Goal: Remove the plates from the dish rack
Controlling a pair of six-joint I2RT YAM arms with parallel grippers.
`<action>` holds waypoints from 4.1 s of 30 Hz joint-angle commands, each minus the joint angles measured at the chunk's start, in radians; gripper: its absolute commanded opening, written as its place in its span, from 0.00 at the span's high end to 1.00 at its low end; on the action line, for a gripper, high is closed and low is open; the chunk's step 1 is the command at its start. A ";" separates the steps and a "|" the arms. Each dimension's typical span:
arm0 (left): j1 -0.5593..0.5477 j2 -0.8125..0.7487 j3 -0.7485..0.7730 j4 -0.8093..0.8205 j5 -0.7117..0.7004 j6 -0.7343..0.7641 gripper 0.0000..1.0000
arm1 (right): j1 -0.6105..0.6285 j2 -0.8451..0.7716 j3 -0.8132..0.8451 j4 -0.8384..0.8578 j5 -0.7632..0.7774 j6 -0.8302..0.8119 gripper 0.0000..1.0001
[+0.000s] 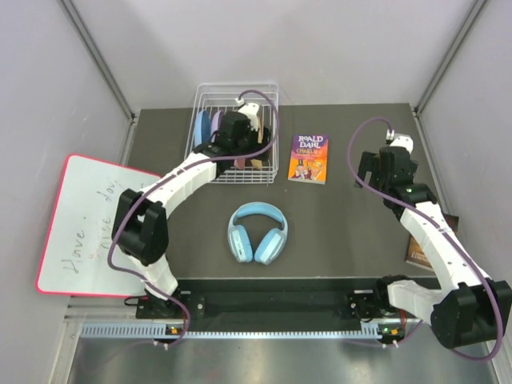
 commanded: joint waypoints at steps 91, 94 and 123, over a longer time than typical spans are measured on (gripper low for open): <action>-0.237 -0.212 -0.085 0.095 -0.387 -0.244 1.00 | 0.108 0.218 -0.044 0.612 -0.568 0.264 0.08; -0.237 -0.243 -0.110 0.122 -0.370 -0.246 1.00 | 0.110 0.241 -0.042 0.602 -0.538 0.255 0.11; -0.234 -0.297 -0.214 0.165 -0.474 -0.103 0.02 | -0.232 -0.033 -0.155 0.377 -0.442 0.243 1.00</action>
